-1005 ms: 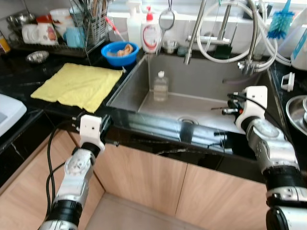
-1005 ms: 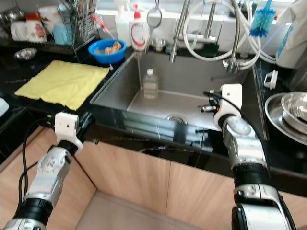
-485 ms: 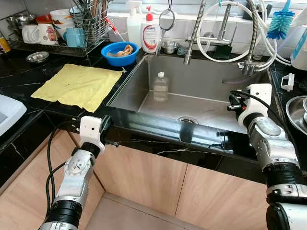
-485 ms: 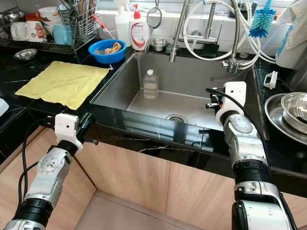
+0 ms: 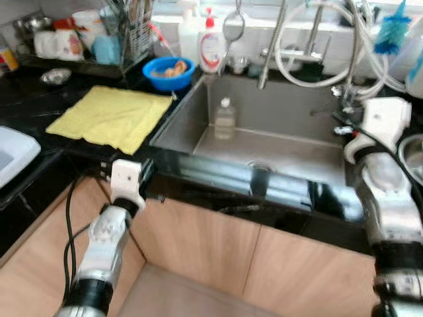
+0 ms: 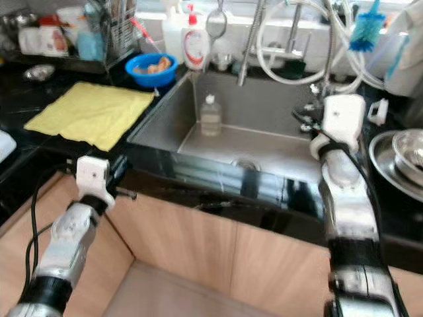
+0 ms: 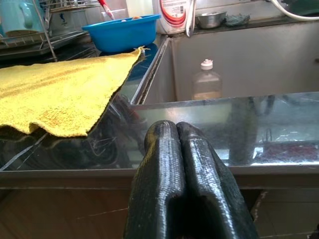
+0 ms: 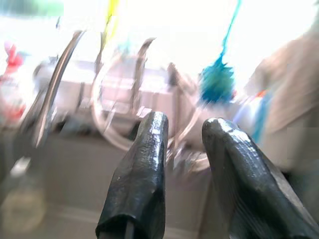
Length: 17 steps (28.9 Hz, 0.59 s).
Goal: Kitchen organization
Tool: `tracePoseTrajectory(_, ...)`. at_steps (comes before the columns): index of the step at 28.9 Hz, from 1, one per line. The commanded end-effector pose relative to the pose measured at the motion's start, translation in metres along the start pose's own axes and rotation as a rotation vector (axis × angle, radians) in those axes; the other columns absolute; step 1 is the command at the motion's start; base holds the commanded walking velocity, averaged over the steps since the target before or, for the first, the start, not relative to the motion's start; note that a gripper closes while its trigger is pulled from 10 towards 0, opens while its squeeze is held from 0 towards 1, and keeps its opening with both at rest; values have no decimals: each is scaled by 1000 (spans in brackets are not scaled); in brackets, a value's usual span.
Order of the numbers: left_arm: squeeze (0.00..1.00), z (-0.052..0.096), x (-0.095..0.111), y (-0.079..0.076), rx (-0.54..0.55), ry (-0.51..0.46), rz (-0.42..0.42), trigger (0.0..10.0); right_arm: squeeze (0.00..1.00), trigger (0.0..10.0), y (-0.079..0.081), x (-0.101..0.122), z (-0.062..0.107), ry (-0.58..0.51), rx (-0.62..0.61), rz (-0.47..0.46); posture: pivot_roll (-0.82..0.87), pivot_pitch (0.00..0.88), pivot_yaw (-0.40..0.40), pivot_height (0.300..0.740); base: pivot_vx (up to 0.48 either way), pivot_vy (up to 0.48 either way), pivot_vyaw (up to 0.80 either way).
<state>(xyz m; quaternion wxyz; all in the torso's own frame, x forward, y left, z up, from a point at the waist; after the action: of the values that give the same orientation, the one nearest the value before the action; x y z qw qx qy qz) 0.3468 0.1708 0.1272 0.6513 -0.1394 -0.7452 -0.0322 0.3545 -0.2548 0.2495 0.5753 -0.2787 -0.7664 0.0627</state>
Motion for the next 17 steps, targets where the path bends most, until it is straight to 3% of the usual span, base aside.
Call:
tracePoseTrajectory(1, 0, 2, -1, 4, 6, 14, -20, 10000, 0, 10000, -7, 11, 4, -39, -42, -5, -16, 0, 33, 740, 0, 0, 0)
tracePoseTrajectory(3, 0, 2, -1, 5, 6, 20, -22, 10000, 0, 10000, -41, 11, 30, -33, -167, 27, -34, 0, 44, 740, 0, 0, 0)
tracePoseTrajectory(4, 0, 2, -1, 5, 6, 20, -22, 10000, 0, 10000, -41, 11, 30, -33, -167, 27, -34, 0, 44, 740, 0, 0, 0)
tracePoseTrajectory(5, 0, 1, -1, 5, 3, 24, -23, 10000, 0, 10000, -64, 9, 50, -13, -244, 80, -40, 0, 48, 740, 0, 0, 0)
tracePoseTrajectory(7, 0, 1, -1, 4, 0, 26, -22, 10000, 0, 10000, -73, 6, 60, 9, -266, 103, -42, 0, 50, 740, 0, 0, 0)
tracePoseTrajectory(11, 0, 1, -1, 4, -1, 27, -22, 10000, 0, 10000, -74, 7, 62, 14, -270, 105, -42, 0, 50, 740, 0, 0, 0)
tracePoseTrajectory(12, 0, 0, -1, 4, -3, 27, -21, 10000, 1000, 10000, -82, -4, 76, 49, -287, 109, -50, 0, 55, 740, 0, 0, 0)
tracePoseTrajectory(15, 0, -1, 0, 5, -8, 28, -22, 10000, 1000, 10000, -101, -19, 108, 129, -352, 110, -52, 0, 59, 740, 0, 0, 0)
tracePoseTrajectory(17, 0, -1, 0, 5, -9, 28, -22, 10000, 1000, 10000, -102, -18, 112, 140, -370, 102, -52, 0, 61, 740, 0, 0, 0)
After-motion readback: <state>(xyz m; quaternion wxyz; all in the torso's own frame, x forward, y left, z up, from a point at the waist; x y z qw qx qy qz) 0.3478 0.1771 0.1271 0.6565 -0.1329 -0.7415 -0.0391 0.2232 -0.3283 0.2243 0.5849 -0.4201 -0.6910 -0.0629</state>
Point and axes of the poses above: a point about 5 cm out from each wrist's last joint towards the gripper, its own z axis pointing back from the gripper into the wrist, its own x axis along the axis of the wrist's last joint, y = z × x, the point moved 3 cm from there along -z, pointing out of the wrist towards the gripper, and after that the axes turned 15 degrees about z, right-handed, at the moved point
